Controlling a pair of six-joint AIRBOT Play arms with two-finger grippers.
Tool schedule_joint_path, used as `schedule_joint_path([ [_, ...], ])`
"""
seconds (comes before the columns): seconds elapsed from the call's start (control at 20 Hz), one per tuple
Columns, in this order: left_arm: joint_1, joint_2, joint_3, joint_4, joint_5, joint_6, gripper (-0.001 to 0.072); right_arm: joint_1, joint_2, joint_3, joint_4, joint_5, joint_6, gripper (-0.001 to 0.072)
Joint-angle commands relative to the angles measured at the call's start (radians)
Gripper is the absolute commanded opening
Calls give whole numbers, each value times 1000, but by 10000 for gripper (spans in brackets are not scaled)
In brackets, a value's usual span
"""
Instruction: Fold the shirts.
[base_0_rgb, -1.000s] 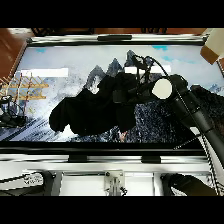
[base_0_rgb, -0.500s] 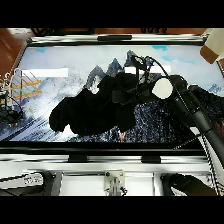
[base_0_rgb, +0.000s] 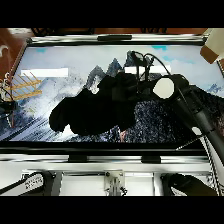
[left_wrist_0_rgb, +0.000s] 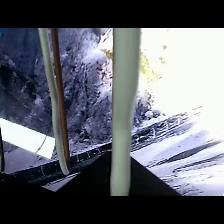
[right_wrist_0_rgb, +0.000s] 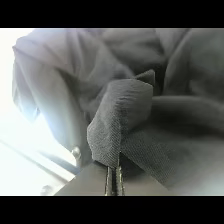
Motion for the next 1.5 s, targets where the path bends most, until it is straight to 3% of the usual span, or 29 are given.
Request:
schedule_joint_path([
  [0.0, -98, 166, 2, -126, -43, -52, 45, -1, 23, 50, -114, -29, -14, 76],
  [0.2, -427, 371, 2, -227, -204, 53, 45, -1, 62, 145, -317, -28, 64, 76],
  [0.3, -606, 446, 2, -227, -348, 59, 45, -1, 79, 155, -370, -13, 143, 76],
  [0.4, -738, 499, -6, -215, -513, 60, 45, -1, 87, 155, -400, 44, 150, 76],
  [0.65, -970, 621, -142, -235, -627, 74, 45, -1, 97, 155, -535, 96, 150, 76],
  [0.9, -1085, 693, -190, -235, -641, 106, 44, -1, 114, 155, -570, 95, 151, 76],
  [1.45, -1089, 753, -274, -213, -614, 72, 43, -1, 164, 156, -610, 92, 213, 76],
])
